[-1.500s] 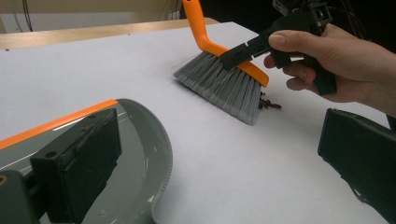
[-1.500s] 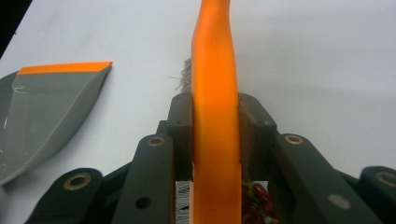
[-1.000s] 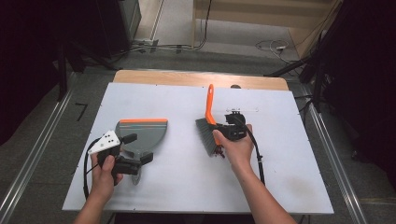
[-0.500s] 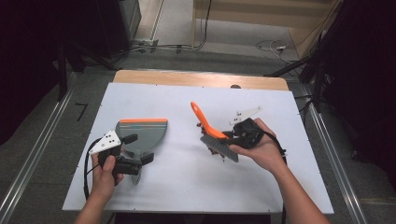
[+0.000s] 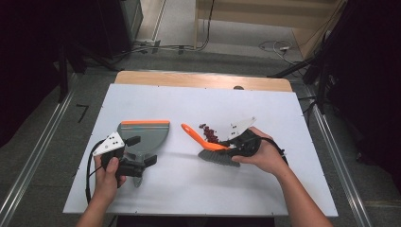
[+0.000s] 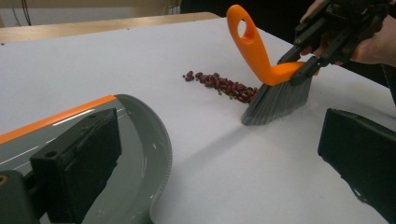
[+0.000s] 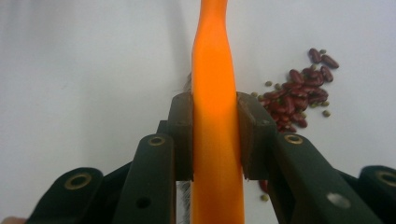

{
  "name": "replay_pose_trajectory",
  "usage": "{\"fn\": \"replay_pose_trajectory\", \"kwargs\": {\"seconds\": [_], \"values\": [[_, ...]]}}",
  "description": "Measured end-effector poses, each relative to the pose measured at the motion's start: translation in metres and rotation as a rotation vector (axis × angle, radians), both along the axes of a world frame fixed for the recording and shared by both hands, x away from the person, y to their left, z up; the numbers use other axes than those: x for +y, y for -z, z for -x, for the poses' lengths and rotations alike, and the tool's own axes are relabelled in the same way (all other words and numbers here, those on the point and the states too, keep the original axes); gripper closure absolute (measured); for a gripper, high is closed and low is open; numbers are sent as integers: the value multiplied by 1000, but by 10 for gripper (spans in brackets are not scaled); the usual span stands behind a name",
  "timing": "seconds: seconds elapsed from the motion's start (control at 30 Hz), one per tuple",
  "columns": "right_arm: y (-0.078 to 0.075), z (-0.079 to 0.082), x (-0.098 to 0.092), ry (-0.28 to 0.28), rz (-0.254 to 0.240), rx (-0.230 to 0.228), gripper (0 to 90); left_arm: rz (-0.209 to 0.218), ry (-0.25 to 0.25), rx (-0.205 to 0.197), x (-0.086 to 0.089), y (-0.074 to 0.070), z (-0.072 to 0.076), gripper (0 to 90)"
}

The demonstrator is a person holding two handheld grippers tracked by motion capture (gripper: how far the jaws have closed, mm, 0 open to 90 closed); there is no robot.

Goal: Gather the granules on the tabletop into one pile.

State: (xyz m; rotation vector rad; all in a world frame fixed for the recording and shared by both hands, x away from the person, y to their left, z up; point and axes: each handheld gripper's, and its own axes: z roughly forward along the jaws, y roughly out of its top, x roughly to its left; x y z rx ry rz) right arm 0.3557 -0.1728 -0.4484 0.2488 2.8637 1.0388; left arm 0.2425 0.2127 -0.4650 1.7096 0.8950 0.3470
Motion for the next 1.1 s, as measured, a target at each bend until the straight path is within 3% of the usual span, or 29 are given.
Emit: {"fn": "replay_pose_trajectory", "kwargs": {"seconds": [0.4, 1.1], "values": [[2, -24, 13, -12, -10, -34, 677, -1, -6, 1, 3, 0, 0, 0], [5, -53, 22, 11, -47, -33, 673, 0, -3, 3, 3, 1, -1, 0]]}}
